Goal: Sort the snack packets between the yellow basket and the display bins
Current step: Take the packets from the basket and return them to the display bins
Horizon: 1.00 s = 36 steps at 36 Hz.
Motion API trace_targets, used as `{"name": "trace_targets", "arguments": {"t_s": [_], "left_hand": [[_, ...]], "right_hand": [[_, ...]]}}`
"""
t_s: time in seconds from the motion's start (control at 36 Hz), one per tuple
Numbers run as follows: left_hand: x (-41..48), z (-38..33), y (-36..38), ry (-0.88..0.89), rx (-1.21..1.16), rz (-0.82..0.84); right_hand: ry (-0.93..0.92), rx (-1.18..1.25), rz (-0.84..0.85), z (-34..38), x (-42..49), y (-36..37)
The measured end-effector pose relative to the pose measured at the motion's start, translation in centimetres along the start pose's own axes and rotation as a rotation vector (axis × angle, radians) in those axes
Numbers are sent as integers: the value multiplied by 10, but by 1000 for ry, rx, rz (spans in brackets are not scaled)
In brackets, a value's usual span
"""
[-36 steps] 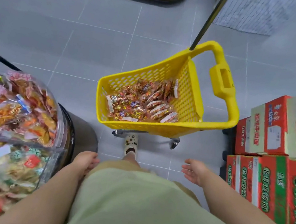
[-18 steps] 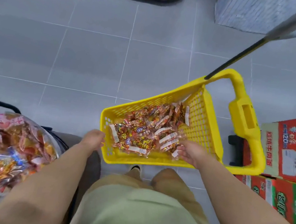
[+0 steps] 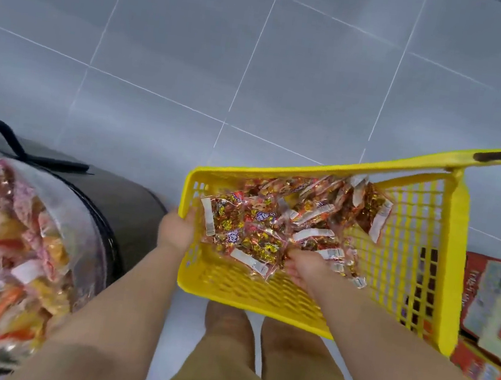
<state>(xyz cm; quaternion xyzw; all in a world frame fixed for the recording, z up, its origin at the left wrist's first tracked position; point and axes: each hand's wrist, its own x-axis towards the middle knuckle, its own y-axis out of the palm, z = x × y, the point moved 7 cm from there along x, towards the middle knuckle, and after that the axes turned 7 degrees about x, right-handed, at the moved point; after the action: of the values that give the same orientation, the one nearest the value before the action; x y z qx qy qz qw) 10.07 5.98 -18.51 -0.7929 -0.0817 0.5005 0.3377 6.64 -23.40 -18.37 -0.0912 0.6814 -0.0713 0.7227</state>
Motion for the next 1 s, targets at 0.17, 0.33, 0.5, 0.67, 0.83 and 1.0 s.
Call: {"name": "trace_targets", "arguments": {"t_s": [0.17, 0.33, 0.5, 0.67, 0.83, 1.0], "left_hand": [[2, 1, -1, 45, -6, -97], [4, -5, -3, 61, 3, -120], [2, -8, -3, 41, -11, -101], [-14, -14, -11, 83, -105, -122], [-63, -53, 2, 347, -197, -20], [-77, -47, 66, 23, -309, 691]], "right_hand": [[74, -56, -74, 1, 27, 27], [90, 61, -56, -6, 43, 54], [133, 236, 28, -18, 31, 63], [-72, 285, 183, -5, -7, 38], [-207, 203, 462, 13, -51, 15], [-245, 218, 455, 34, -48, 1]]}}
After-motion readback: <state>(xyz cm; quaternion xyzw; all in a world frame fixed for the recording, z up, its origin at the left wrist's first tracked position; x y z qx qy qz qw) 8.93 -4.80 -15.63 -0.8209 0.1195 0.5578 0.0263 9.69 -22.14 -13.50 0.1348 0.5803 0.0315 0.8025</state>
